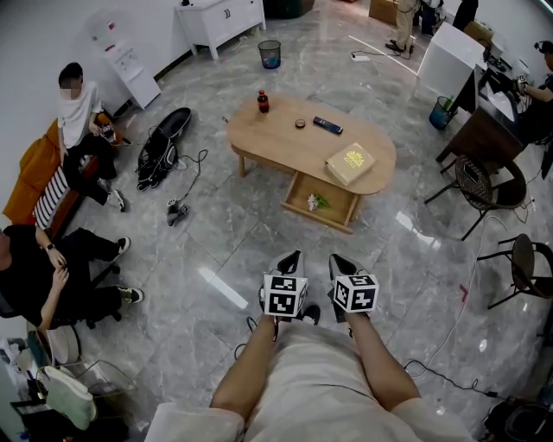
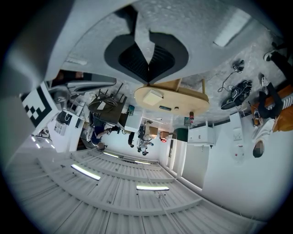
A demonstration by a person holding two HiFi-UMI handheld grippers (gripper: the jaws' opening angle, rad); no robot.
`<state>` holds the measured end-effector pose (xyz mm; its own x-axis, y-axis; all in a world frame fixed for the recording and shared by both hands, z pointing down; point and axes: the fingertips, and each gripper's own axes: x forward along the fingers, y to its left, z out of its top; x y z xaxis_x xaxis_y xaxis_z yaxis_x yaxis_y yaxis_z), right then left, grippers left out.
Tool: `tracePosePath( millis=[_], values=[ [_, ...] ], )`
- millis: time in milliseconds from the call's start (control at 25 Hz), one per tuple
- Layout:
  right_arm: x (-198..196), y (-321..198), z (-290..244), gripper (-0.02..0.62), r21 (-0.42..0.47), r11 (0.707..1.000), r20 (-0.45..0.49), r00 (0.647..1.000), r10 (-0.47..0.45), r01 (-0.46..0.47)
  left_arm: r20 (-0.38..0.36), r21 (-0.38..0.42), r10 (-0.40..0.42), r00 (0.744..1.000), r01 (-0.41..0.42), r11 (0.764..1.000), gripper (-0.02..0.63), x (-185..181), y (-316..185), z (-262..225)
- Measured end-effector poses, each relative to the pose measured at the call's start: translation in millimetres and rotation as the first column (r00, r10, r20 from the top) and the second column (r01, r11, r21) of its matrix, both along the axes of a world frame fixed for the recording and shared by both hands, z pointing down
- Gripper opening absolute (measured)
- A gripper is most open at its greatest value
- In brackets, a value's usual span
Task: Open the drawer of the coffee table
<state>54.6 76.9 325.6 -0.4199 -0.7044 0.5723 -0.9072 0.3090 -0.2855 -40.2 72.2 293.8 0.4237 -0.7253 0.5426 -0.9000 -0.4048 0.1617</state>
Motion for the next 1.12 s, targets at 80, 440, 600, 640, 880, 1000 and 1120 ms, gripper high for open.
tracePosePath(
  millis=[80, 440, 600, 640, 880, 1000, 1120],
  values=[
    [1, 0, 0, 0.015, 0.001, 1.000, -0.001, 1.000, -0.002, 0.002, 0.000, -0.001, 0.000, 1.000, 0.000, 1.000, 0.011, 1, 0, 0],
    [2, -4, 0, 0.015, 0.008, 1.000, -0.023, 0.999, 0.027, -0.027, -0.003, 0.010, 0.014, 1.000, -0.014, 1.000, 0.012, 4, 1, -7],
    [4, -3, 0, 0.015, 0.009, 0.999, -0.030, 0.999, 0.034, -0.034, -0.006, 0.005, 0.022, 1.000, -0.022, 1.000, 0.011, 6, 2, -4],
    [5, -3, 1, 0.015, 0.009, 0.999, -0.030, 0.999, 0.037, -0.037, -0.007, 0.001, 0.022, 1.000, -0.022, 1.000, 0.011, 5, 2, -3],
    [8, -1, 2, 0.015, 0.004, 0.999, -0.033, 0.999, 0.043, -0.043, -0.008, -0.004, 0.032, 0.999, -0.032, 0.999, 0.011, 8, 4, -2],
    [7, 0, 2, 0.015, 0.000, 0.999, -0.034, 0.999, 0.042, -0.042, -0.008, -0.011, 0.040, 0.999, -0.040, 0.999, 0.011, 9, 5, 0],
    [7, -1, 3, 0.015, -0.003, 0.999, -0.035, 0.998, 0.047, -0.047, -0.006, -0.015, 0.045, 0.999, -0.045, 0.999, 0.011, 8, 5, 1]
  ],
)
